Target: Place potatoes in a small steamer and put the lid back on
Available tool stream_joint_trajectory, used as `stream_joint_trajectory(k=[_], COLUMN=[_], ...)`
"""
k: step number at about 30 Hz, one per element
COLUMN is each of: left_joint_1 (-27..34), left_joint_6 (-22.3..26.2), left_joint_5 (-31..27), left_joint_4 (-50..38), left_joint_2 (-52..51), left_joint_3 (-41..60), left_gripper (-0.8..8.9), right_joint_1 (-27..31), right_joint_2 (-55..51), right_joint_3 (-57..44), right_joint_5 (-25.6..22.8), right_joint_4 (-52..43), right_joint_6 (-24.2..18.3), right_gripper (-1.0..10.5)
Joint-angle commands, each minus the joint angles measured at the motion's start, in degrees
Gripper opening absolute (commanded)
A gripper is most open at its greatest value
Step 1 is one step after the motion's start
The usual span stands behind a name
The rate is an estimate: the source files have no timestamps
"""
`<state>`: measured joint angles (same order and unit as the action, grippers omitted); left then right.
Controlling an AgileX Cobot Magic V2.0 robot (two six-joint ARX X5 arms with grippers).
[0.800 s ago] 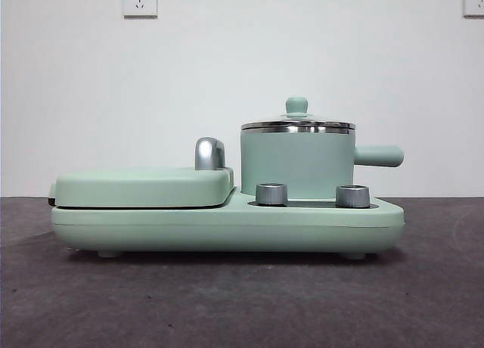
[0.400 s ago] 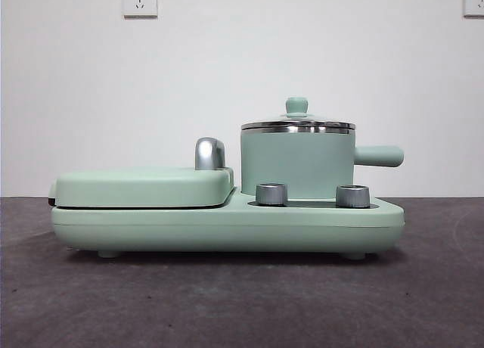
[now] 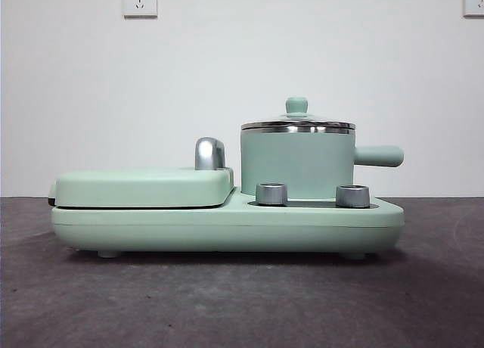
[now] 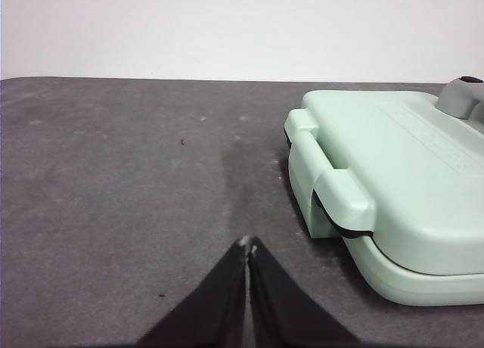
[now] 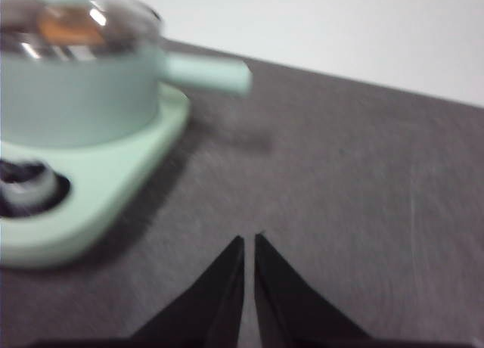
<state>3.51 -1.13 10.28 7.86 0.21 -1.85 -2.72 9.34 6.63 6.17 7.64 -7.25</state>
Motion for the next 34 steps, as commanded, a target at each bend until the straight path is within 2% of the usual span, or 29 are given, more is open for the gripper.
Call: stream_joint_trajectory(k=[1,3,12,34], left_joint_1=[0.0,0.0,0.0,0.0], left_joint_6=[-0.4,-0.4,-0.4,-0.4], left_joint_5=[-0.2,-0.2,-0.2,-0.2], left_joint_4=[-0.6,-0.6,-0.2,-0.1], left_joint_2=[0.0,0.0,0.0,0.0], left_joint_3=[1.1,1.1,1.1,1.1], left_gripper=[0.06,0.06,0.06,0.06], right_joint_1=[0.5,0.9,1.0,1.0], right_joint_2=[-5.6,-9.6,-9.1,-9.1], right_joint_3=[-3.1,-6.0,-5.9,-5.9], right_joint_5=[-0.2,-0.3,-5.1,-5.0], right_joint_4=[-2.1,-2.7,-1.2,-2.1], right_joint_6=[1.0,1.2,2.8,2.7], right_gripper=[0.2,0.2,0.2,0.2])
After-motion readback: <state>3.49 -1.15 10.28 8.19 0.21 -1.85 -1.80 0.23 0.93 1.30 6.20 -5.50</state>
